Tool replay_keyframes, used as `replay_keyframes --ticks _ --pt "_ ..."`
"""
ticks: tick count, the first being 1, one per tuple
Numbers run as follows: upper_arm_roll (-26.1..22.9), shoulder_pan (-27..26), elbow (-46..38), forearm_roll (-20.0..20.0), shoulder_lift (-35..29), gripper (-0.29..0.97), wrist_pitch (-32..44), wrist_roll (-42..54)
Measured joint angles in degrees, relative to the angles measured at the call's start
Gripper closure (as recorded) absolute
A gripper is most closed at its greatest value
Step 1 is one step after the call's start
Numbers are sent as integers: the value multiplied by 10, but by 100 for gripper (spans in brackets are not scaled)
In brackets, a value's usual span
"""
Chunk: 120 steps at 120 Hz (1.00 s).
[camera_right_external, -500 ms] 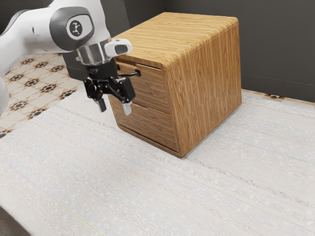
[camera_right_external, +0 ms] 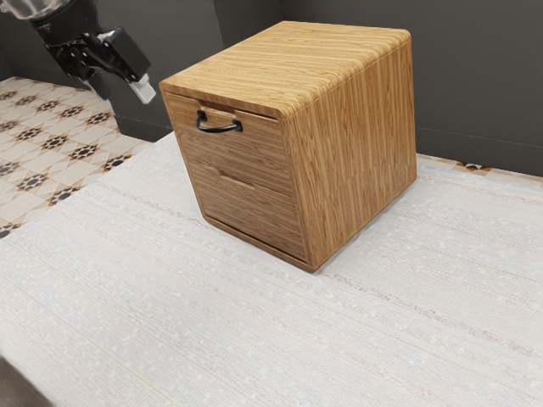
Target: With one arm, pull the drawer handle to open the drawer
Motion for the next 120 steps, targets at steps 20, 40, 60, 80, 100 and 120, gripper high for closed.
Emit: replay_keyframes --ticks 20,40,60,80,100,120 --pt "0 8 -16 23 26 0 3 144" --pt "-1 -29 -19 68 87 0 4 291" --pt "2 -19 -19 74 126 0 7 410" --pt "2 -6 -25 74 131 0 10 501" --pt "3 0 -32 61 131 0 12 580" --pt "-2 -2 -32 45 131 0 23 646"
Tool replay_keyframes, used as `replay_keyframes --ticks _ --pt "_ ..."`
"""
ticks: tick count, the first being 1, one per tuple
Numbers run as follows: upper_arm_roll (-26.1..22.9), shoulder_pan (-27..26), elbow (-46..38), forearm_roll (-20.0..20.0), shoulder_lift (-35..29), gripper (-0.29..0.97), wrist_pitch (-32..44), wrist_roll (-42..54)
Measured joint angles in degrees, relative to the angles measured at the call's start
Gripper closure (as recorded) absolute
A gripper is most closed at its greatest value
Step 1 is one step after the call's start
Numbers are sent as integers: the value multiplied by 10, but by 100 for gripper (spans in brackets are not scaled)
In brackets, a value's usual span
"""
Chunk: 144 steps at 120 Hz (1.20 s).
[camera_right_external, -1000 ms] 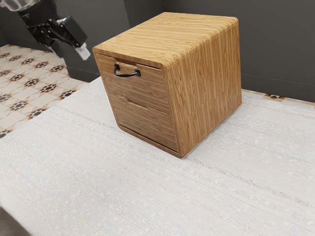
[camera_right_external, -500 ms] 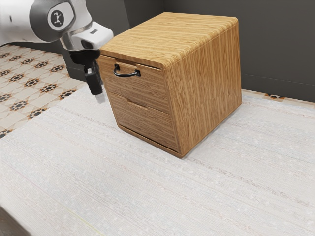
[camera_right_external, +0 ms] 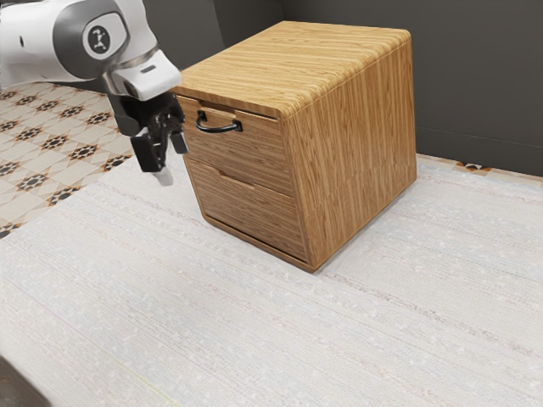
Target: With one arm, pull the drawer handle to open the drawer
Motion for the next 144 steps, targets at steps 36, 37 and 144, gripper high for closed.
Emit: replay_keyframes --ticks 36,37,144 --pt "0 -2 -8 -20 -11 0 26 108" --pt "0 -2 -8 -20 -12 0 27 111" --pt "0 -11 -21 -56 -25 0 119 294"
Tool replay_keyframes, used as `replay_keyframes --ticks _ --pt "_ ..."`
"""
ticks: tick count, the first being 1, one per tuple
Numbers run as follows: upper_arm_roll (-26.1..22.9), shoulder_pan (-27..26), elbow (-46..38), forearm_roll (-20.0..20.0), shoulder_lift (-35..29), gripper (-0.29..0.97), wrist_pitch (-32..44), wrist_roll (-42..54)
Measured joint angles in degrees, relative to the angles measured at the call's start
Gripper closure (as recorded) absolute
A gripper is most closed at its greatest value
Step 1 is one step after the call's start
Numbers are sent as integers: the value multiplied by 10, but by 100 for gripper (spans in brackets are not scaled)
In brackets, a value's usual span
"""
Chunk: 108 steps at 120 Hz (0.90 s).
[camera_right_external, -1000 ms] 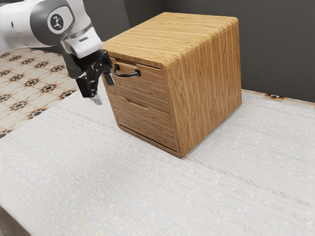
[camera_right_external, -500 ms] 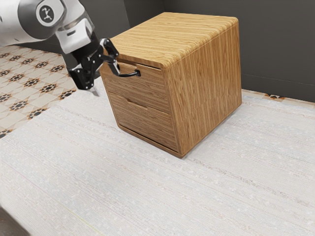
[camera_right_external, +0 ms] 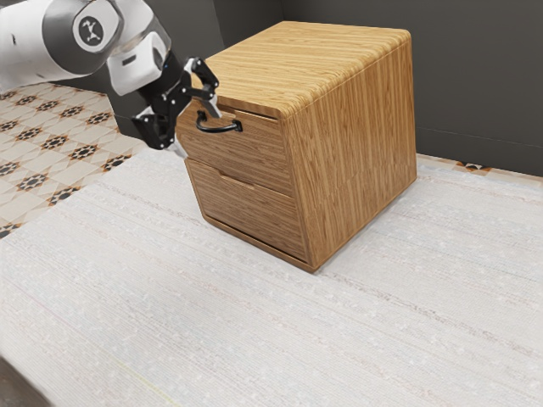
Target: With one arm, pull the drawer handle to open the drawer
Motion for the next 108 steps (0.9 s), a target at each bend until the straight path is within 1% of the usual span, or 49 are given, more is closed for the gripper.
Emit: replay_keyframes --ticks 42,62,108 --pt "4 8 -1 3 7 0 19 25" --pt "3 21 -1 3 11 0 21 32" --pt "2 21 -1 2 24 1 23 42"
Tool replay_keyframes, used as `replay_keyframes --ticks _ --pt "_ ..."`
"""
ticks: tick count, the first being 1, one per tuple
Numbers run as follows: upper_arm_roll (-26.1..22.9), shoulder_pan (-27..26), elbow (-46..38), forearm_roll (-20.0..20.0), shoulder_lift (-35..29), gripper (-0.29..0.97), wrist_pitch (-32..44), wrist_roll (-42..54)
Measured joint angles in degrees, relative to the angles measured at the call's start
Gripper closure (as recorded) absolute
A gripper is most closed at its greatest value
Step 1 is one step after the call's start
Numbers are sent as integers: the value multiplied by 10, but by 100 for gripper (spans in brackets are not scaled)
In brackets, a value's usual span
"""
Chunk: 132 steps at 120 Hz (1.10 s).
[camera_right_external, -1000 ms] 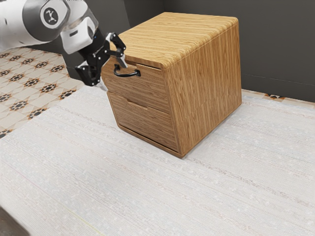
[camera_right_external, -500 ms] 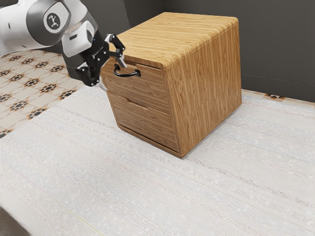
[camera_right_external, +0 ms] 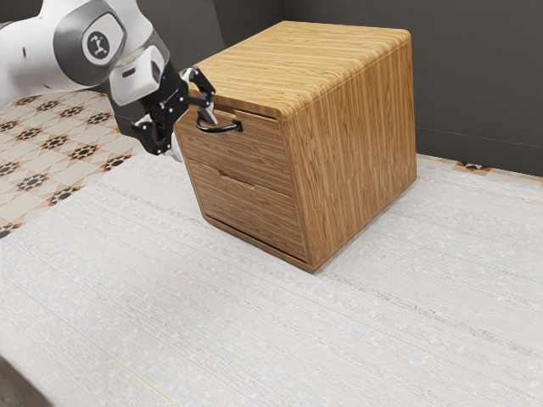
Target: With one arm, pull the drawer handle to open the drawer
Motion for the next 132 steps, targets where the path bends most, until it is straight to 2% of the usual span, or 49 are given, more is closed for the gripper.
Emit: replay_keyframes --ticks 38,67,98,113,132 --pt "0 -1 0 0 -1 13 1 2" --pt "-2 -1 0 3 -3 28 -4 0" --pt "-2 -1 0 15 -6 30 -30 0" --pt "-2 -1 0 23 -14 35 -44 0" --pt "0 0 -20 28 -31 34 -55 0"
